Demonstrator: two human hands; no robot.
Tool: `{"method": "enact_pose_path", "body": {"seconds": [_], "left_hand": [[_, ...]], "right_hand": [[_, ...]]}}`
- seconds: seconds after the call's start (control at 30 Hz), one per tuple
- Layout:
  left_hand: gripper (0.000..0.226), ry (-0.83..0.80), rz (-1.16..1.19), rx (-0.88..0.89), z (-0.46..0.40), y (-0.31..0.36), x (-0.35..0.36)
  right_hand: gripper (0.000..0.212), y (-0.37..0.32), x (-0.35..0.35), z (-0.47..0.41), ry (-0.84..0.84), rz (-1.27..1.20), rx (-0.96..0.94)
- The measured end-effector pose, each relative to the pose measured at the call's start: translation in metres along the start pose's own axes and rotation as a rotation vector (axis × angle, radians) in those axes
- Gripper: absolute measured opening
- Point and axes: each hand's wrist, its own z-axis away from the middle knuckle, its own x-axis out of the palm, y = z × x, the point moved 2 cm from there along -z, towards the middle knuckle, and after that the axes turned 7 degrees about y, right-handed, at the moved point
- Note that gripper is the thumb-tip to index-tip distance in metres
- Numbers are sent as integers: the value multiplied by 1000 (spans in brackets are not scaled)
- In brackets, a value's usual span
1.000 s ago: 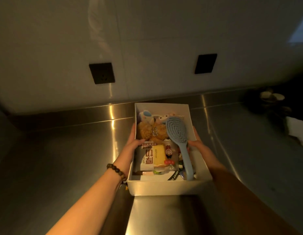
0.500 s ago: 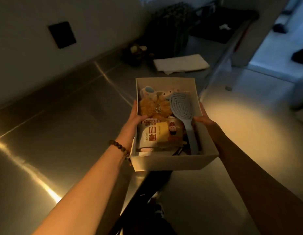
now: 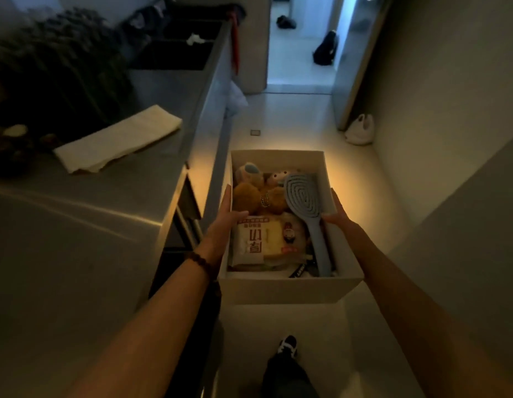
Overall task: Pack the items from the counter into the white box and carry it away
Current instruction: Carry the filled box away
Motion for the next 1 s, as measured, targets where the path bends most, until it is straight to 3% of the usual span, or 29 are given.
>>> {"method": "enact_pose_path", "body": {"seconds": [0.27, 0.5, 0.73, 0.87, 1.0], "left_hand": [[76, -221, -100, -126, -172, -4, 117], [79, -412, -212, -153, -306, -9, 213], [84, -696, -267, -218, -451, -33, 310], [63, -922, -304, -201, -530, -39, 372], [75, -1086, -357, -240, -580, -38, 423]], "right_hand": [[48, -13, -129, -136, 218, -33, 76], [58, -27, -211, -217, 471, -21, 92], [62, -27, -285, -305, 799, 9, 79], [62, -29, -312, -346, 1039, -88, 91], [64, -35, -326, -370, 1228, -138, 101]]}}
